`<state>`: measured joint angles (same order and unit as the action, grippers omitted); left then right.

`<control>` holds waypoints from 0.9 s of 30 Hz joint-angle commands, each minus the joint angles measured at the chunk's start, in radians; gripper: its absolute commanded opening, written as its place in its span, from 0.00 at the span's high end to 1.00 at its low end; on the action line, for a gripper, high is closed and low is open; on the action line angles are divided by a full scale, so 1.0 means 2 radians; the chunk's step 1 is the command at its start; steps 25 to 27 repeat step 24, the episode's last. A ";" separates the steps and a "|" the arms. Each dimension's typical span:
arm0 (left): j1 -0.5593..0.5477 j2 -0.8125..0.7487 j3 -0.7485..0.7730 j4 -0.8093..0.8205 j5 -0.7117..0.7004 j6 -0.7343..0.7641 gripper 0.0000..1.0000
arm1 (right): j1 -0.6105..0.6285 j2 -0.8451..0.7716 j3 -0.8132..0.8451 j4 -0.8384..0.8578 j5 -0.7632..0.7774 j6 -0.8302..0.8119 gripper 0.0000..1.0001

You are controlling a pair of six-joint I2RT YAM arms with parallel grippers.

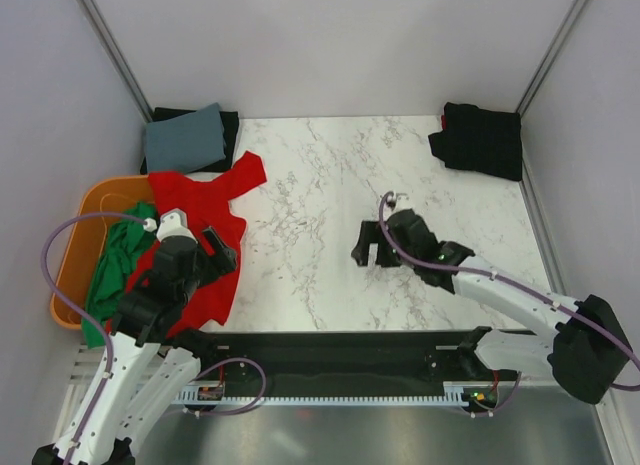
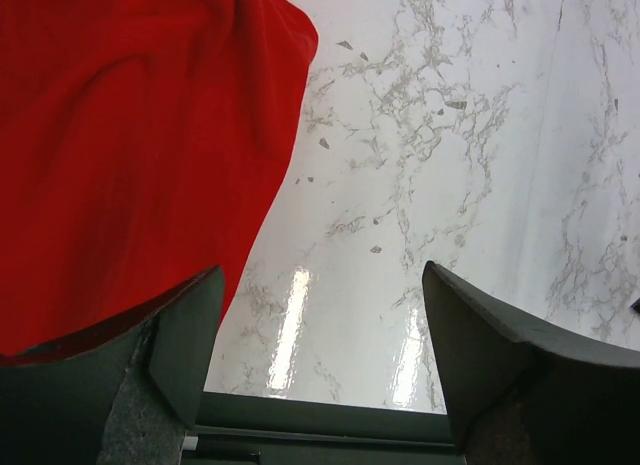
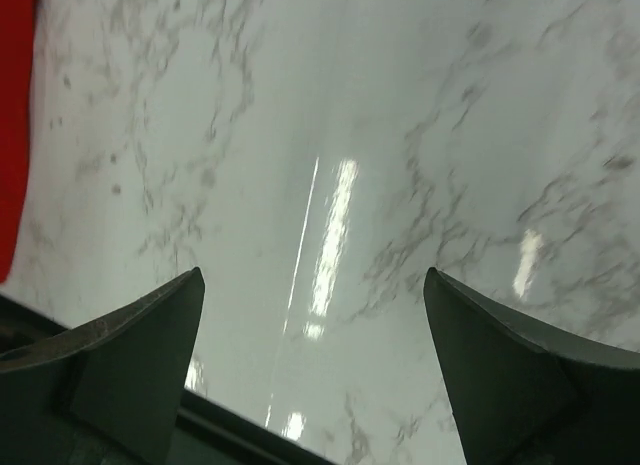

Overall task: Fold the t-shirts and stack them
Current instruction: Reset both grippers

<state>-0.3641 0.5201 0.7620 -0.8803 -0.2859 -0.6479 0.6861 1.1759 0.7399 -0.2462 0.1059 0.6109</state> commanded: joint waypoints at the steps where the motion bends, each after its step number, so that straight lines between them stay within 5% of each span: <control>1: 0.003 -0.002 -0.001 0.019 -0.002 0.005 0.12 | 0.076 -0.045 -0.029 0.018 0.021 0.054 0.02; 11: 0.003 -0.004 -0.002 0.021 0.001 0.006 0.12 | 0.155 -0.076 -0.186 0.110 0.057 0.130 0.02; 27: 0.003 -0.003 -0.004 0.021 -0.003 0.004 0.12 | 0.159 -0.099 -0.212 0.132 0.085 0.140 0.02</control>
